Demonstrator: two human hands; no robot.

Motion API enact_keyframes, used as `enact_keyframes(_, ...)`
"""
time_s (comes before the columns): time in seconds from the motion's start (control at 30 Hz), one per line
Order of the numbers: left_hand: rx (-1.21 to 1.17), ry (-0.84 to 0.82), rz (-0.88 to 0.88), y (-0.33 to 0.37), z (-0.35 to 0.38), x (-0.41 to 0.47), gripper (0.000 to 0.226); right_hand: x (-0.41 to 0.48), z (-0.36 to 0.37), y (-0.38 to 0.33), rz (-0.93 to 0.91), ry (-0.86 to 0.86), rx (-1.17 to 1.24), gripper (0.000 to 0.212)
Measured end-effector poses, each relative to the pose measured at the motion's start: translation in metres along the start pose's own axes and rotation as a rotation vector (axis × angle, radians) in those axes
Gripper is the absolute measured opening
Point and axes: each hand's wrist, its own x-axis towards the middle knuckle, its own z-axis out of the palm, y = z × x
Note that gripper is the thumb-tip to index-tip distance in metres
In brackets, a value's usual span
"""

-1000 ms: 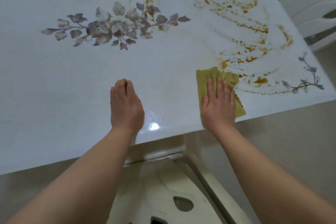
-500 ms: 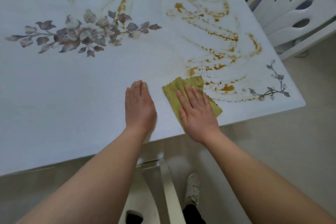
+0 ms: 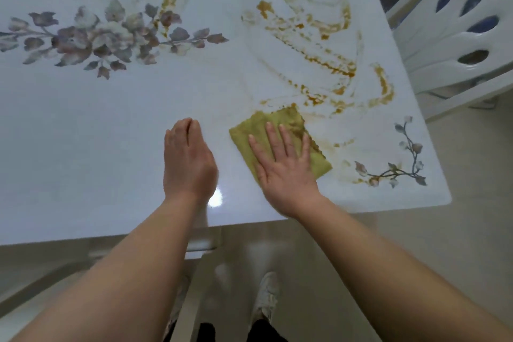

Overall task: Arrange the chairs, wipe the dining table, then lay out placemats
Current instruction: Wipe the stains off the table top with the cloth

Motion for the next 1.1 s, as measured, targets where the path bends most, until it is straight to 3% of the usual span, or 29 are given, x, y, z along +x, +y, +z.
enact_keyframes(0.1, 0.012, -0.006, 0.0, 0.0, 0.0, -0.001, 0.038, 0.034, -0.009, -0.014, -0.114, 0.013, 0.024, 0.053)
enact_keyframes(0.27, 0.029, -0.026, -0.007, -0.001, -0.002, 0.001, 0.04, 0.094, -0.023, -0.011, -0.117, 0.045, 0.043, 0.052)
enact_keyframes(0.5, 0.007, -0.048, -0.017, 0.003, -0.005, 0.0, 0.041, 0.109, -0.025, 0.055, 0.205, 0.1, 0.094, 0.056)
enact_keyframes(0.63, 0.005, -0.055, -0.029, 0.003, -0.006, 0.0, 0.042, 0.084, -0.021, 0.046, 0.277, 0.079, 0.053, 0.057)
enact_keyframes(0.83, 0.022, -0.053, -0.029, 0.002, -0.004, 0.001, 0.045, 0.088, -0.018, -0.015, 0.014, 0.068, 0.05, 0.056)
enact_keyframes(0.97, 0.035, -0.05, -0.022, 0.002, -0.004, 0.001, 0.046, 0.117, -0.029, -0.019, -0.186, 0.035, 0.057, 0.054)
enact_keyframes(1.1, 0.038, -0.049, -0.024, 0.003, -0.006, 0.001, 0.045, 0.12, -0.032, 0.009, -0.107, 0.064, 0.126, 0.052)
